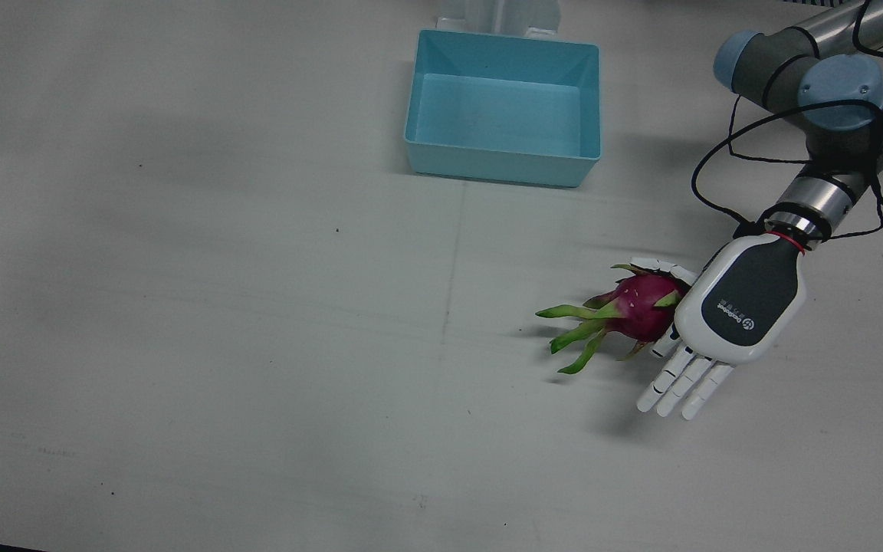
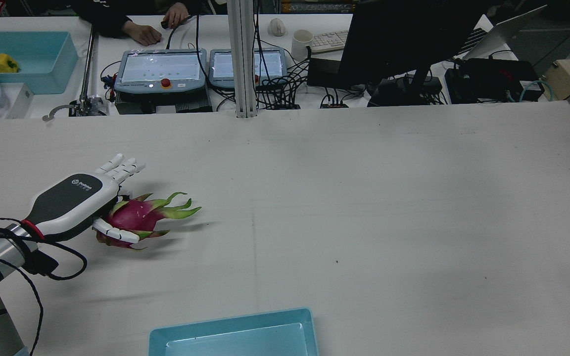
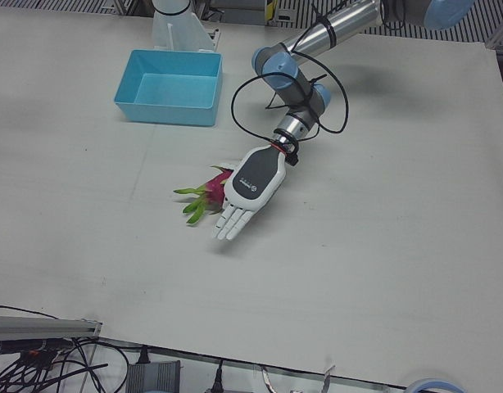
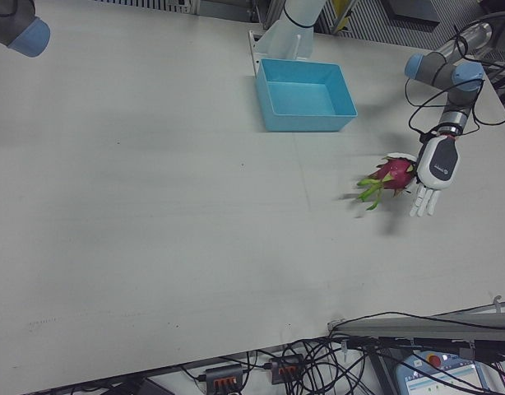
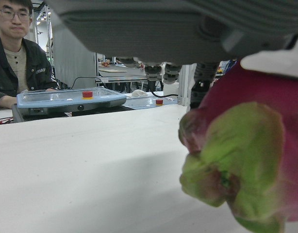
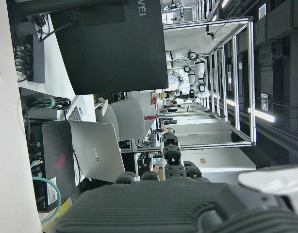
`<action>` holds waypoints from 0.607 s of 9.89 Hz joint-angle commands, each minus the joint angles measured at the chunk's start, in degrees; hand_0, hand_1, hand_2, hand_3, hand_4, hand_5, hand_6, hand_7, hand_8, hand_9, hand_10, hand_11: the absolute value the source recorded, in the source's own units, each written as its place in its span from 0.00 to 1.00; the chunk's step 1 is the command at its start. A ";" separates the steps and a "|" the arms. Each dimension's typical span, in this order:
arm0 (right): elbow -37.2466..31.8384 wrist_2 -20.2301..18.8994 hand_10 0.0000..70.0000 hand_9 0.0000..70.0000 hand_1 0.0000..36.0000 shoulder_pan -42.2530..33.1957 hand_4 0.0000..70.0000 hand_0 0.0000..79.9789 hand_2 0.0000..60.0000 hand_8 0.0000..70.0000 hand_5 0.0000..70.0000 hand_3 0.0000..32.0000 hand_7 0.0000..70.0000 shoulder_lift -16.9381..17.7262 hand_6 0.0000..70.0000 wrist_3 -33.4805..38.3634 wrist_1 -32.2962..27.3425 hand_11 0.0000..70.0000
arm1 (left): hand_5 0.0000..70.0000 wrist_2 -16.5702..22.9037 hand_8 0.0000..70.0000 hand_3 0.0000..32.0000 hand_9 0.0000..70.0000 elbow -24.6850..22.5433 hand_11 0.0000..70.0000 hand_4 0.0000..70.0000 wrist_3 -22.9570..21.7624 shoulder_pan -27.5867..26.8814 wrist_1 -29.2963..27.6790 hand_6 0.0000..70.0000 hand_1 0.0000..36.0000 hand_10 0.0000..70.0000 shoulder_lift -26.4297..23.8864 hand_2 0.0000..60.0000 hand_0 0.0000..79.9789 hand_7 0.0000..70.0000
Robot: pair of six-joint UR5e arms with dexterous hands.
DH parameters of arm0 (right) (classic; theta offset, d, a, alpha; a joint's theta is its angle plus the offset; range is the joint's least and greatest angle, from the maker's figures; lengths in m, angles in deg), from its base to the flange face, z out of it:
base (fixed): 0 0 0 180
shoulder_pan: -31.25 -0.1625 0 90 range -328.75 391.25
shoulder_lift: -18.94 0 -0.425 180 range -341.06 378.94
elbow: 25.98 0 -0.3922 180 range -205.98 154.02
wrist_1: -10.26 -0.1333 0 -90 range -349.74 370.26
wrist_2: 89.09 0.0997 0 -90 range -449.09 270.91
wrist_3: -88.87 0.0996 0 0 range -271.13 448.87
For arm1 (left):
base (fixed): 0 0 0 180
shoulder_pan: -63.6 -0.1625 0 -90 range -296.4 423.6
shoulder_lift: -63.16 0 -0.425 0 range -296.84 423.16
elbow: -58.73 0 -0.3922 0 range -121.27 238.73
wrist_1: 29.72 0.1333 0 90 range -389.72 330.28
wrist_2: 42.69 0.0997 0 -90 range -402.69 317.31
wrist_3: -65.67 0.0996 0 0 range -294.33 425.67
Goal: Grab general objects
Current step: 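Close the left hand's fingers to grasp the dragon fruit, then lift the dragon fruit and carry it toward the blue tray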
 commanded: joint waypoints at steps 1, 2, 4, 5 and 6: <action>0.00 0.00 0.00 0.00 0.00 0.05 0.00 0.00 0.00 0.00 0.00 0.00 0.00 0.00 0.00 0.00 0.00 0.00 | 0.91 2.96 0.14 0.00 0.01 -10.58 0.00 0.52 -0.13 0.01 9.41 0.03 0.40 0.00 -0.44 1.00 0.16 0.14; 0.00 0.00 0.00 0.00 0.00 0.05 0.00 0.00 0.00 0.00 0.00 0.00 0.00 0.00 0.00 0.00 0.00 0.00 | 0.89 5.67 0.14 0.00 0.01 -14.97 0.00 0.51 -0.13 0.18 15.97 0.03 0.39 0.00 -2.97 1.00 0.18 0.15; 0.00 0.00 0.00 0.00 0.00 0.05 0.00 0.00 0.00 0.00 0.00 0.00 0.00 0.00 0.00 0.00 0.00 0.00 | 0.87 12.79 0.14 0.00 0.01 -18.96 0.00 0.51 -0.13 0.19 28.55 0.02 0.37 0.00 -10.95 1.00 0.21 0.14; 0.00 0.00 0.00 0.00 0.00 -0.03 0.00 0.00 0.00 0.00 0.00 0.00 0.00 0.00 0.00 0.00 0.00 0.00 | 0.87 14.82 0.13 0.00 0.01 -18.97 0.00 0.51 -0.13 -0.08 30.96 0.02 0.38 0.00 -13.34 1.00 0.25 0.14; 0.00 0.00 0.00 0.00 0.00 -0.03 0.00 0.00 0.00 0.00 0.00 0.00 0.00 0.00 0.00 0.00 0.00 0.00 | 0.88 15.71 0.12 0.00 0.01 -18.97 0.00 0.53 -0.13 -0.26 31.33 0.03 0.41 0.00 -13.72 1.00 0.33 0.16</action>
